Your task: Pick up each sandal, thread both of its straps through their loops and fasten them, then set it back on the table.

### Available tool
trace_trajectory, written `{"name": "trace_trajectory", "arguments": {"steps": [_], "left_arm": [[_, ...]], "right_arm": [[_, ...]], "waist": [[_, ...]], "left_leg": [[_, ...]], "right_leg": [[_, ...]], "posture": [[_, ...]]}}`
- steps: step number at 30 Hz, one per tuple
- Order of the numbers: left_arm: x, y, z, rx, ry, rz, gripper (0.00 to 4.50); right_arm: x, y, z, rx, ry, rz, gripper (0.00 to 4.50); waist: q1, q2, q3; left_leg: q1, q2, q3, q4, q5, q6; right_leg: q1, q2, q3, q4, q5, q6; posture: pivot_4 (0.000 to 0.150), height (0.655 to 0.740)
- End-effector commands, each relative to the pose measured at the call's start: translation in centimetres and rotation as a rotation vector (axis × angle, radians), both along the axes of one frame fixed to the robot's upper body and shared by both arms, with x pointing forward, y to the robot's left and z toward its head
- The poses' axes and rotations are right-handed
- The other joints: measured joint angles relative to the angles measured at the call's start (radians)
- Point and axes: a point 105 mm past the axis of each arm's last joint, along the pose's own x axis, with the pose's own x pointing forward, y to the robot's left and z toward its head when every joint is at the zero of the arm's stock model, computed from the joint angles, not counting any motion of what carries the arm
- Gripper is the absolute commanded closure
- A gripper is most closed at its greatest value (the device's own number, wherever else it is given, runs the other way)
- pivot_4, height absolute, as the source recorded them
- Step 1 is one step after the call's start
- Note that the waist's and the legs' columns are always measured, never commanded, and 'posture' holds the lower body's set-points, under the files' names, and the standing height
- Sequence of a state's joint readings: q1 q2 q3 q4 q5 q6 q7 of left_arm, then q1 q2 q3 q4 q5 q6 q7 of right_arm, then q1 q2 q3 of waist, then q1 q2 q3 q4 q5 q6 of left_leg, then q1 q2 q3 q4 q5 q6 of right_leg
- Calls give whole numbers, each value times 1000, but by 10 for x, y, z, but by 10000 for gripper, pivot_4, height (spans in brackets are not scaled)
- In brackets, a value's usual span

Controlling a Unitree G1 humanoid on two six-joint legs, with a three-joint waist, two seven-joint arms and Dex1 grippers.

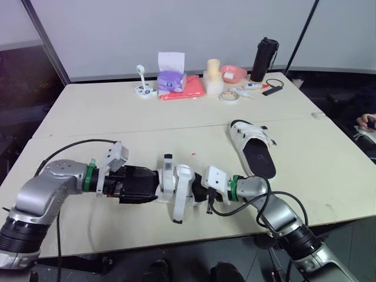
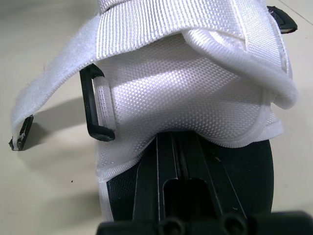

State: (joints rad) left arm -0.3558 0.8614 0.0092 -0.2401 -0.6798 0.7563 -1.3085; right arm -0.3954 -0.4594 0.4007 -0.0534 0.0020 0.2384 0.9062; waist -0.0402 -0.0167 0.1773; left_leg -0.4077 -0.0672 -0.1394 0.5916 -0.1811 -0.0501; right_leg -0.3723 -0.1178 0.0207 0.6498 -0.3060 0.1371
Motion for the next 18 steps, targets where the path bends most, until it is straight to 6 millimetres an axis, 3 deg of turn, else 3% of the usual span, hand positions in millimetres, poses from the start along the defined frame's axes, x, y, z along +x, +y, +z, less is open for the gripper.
{"name": "trace_trajectory", "arguments": {"steps": [1,5,11,18], "left_arm": [[-11,-7,6,-19,28,-62,656],[-13,-13,-10,9,69,-63,656],[-18,-23,-51,37,153,-53,656],[-2,-41,-64,-44,159,29,656]], "right_arm": [[-8,-16,-42,-135,132,-25,45000],[-4,-17,-39,-133,123,-35,45000],[0,-20,-38,-140,116,-47,45000],[0,-22,-36,-144,116,-49,45000]], "waist": [[0,0,0],[1,1,-1],[5,1,-2],[23,1,-5]], "left_leg": [[0,0,0,0,0,0],[0,0,0,0,0,0],[0,0,0,0,0,0],[0,0,1,0,0,0]], "right_leg": [[0,0,0,0,0,0],[0,0,0,0,0,0],[0,0,0,-1,0,0],[0,-1,1,-2,0,-1]], "posture": [[1500,7344],[1500,7344],[1500,7344],[1500,7344]]}}
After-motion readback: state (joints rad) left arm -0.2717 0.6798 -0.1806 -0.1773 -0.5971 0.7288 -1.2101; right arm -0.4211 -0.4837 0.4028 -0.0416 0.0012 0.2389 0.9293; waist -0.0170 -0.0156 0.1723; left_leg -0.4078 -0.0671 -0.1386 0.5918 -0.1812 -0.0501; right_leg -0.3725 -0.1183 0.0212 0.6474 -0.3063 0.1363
